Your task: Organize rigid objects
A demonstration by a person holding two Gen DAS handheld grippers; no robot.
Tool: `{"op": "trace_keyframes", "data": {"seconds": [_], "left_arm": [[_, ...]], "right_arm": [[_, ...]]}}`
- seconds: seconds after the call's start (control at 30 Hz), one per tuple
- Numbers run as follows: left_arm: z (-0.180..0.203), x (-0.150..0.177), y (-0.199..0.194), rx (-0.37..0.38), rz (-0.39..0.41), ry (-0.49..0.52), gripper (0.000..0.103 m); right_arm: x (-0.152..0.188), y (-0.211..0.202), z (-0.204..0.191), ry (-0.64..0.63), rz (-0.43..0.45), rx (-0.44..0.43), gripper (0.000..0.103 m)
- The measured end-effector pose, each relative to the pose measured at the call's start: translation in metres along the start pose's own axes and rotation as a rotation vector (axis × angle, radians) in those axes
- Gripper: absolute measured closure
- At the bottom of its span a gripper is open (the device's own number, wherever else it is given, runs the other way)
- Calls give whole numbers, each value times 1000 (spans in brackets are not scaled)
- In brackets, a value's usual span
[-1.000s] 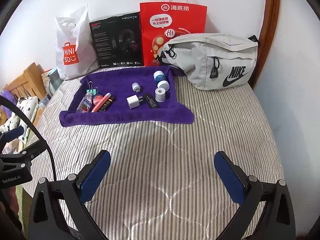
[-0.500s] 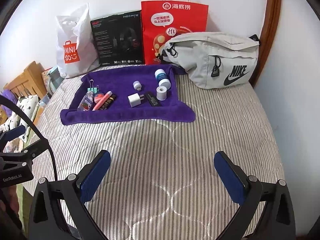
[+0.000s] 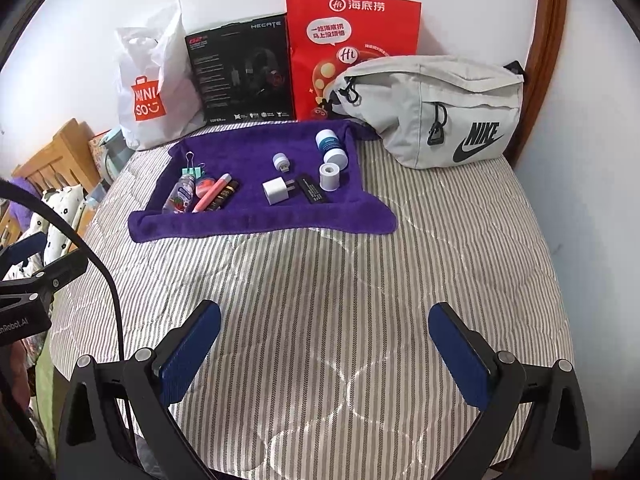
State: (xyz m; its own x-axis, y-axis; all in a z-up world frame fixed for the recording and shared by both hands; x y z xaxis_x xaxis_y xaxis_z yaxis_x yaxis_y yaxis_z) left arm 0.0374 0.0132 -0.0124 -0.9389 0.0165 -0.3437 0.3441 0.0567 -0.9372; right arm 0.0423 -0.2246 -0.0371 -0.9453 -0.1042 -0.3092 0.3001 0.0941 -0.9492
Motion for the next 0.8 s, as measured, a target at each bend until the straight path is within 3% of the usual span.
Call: {"op": "trace_keyframes", "data": {"seconds": [0.8], "left_arm": [[-4,-3,3,19,0,-4,0]], "right_arm": [[-5,-4,4,5,5,15,1]]}}
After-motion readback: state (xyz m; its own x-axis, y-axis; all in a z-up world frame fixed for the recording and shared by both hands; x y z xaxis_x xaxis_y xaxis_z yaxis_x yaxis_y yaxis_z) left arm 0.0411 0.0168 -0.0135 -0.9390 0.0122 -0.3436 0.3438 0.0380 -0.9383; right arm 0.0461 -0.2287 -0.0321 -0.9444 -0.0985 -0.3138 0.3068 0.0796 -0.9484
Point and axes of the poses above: each gripper's, at about its wrist camera, not at the fingertips, and y roughly the way its jaws point, z to its right, x to its underside, the point moved 3 cm from there along y, roughly the way its jaws point, and after that the axes turned 14 degrees about -z, right-handed, at the moved point
